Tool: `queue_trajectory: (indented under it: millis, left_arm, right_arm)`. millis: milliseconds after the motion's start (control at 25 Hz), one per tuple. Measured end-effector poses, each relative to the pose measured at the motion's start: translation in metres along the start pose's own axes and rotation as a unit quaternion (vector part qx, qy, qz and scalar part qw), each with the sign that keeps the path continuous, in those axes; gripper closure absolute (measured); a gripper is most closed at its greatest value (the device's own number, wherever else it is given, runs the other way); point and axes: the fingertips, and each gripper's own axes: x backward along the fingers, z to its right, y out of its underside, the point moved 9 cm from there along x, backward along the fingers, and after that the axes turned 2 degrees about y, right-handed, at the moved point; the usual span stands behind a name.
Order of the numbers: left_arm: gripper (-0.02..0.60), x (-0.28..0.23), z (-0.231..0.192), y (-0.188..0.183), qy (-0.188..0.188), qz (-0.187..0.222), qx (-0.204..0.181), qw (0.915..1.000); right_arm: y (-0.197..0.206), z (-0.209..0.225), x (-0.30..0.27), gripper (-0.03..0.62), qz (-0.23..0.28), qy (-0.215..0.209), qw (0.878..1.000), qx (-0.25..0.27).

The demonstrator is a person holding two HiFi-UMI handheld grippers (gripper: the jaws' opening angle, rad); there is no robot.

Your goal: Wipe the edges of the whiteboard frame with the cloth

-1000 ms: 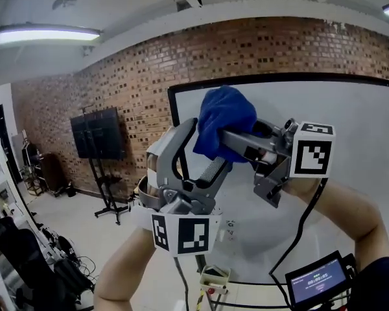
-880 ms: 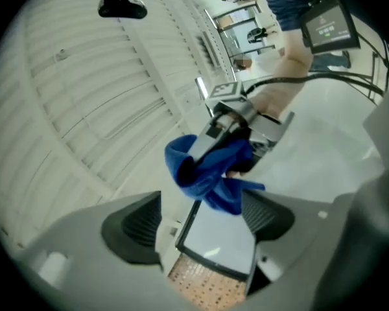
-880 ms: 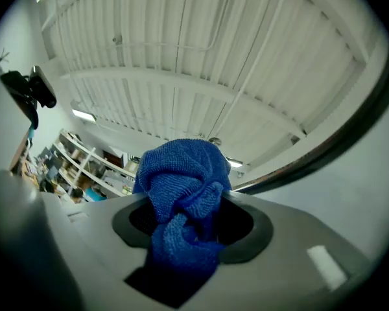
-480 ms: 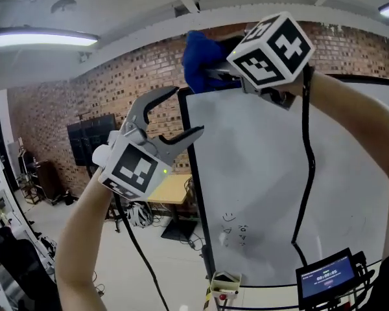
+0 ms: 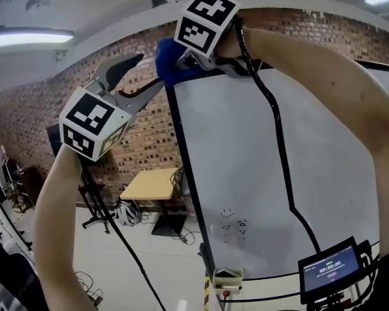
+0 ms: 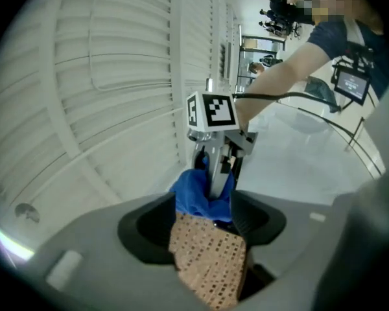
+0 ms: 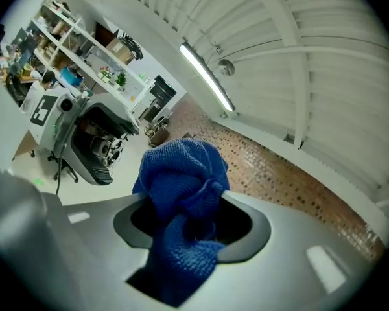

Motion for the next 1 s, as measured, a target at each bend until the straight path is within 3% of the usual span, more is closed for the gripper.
queue_trajectory:
  millis: [160,440,1000]
  left_arm:
    - [0.318,-0.002,0.001,0.008,0.055,0.013,0.032,0.9979]
    - [0.318,-0.035,0.02,0.005,0.087,0.034,0.011,0.9956]
    - [0.316,-0.072,0.028,-0.009,0.113,0.046,-0.024,0.9923]
  right_arm:
    - [0.002,-0.003,0.004,0.385,-0.006,-0.018,1.0,-0.011]
    - [0.039,0.0,0.018,0.393,-0.011,-0.013,0.997,-0.07]
    - [0.067,0.02,0.04,0.397,-0.024,0.011,0.996,-0.087]
